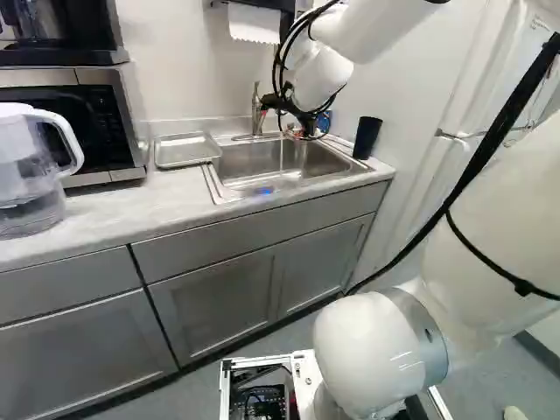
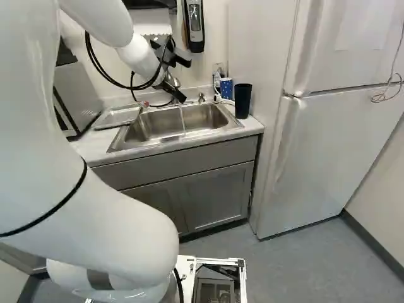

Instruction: Rinse the cup and place it in the tray

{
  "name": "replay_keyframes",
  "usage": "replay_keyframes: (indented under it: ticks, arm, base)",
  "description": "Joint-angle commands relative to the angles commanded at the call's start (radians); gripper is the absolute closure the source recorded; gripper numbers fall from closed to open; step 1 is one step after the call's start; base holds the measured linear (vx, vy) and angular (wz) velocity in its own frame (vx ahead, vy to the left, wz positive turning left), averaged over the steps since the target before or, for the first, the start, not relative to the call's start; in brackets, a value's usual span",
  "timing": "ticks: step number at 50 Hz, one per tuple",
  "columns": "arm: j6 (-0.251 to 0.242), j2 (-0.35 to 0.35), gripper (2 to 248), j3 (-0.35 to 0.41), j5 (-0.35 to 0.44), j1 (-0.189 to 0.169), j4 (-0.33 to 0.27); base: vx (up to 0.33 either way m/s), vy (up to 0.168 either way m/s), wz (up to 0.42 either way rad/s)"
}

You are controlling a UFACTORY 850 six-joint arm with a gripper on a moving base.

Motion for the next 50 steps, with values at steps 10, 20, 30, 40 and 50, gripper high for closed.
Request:
replay_keyframes:
  ticks: [10, 20, 30, 40, 50]
  arm:
    - [0.0, 0.0, 3, 0.0, 0.0, 0.0, 0.054]
    - [0.0, 0.0, 3, 0.0, 0.0, 0.0, 0.109]
    - [0.0, 0.0, 3, 0.0, 0.002, 0.0, 0.169]
    - [0.0, 0.0, 3, 0.0, 0.012, 0.0, 0.235]
    - [0.0, 0.0, 3, 0.0, 0.032, 0.0, 0.3]
  base:
    - [0.0, 0.0, 0.0]
    - [0.0, 0.0, 0.0]
    - [0.0, 0.0, 0.0]
    - [0.0, 0.0, 0.0]
    - [0.0, 0.0, 0.0]
